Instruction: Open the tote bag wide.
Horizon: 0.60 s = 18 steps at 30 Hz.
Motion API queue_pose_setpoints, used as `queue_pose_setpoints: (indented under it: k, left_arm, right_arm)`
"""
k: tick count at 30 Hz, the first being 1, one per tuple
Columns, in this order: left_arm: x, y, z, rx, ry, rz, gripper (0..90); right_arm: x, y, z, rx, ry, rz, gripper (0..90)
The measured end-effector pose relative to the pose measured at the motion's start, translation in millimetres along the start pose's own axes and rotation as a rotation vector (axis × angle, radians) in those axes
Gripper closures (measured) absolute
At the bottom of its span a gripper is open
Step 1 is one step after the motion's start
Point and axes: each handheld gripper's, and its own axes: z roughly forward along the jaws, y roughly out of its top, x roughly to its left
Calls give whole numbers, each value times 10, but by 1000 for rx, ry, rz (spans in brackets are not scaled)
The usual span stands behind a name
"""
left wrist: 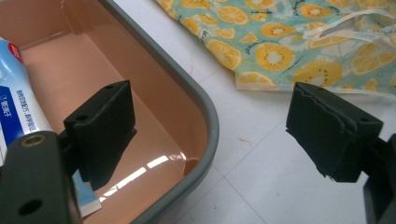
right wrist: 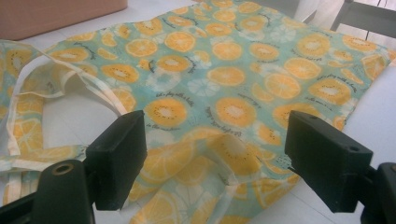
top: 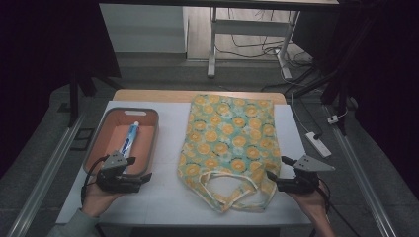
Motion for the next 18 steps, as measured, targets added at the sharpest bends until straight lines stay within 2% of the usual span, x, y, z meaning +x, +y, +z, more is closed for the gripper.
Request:
queue_pose_setpoints:
  k: [5,8,11,18]
  left_arm:
    - [3,4,-8,-7,-2,-4,160]
    - [1,4,-5,-3,-3,-4,163]
    - [-2,4,7,11,0,-10,166]
    - [-34,28,-5,18,7,-34,173]
  right_arm:
    - [2,2,-20,-18,-6,4,217]
    - [10,-9,-14,-9,-5,1,218]
    - [-2,-24,27,16,2,9,218]
    - [-25,-17,24,0,25,43,228]
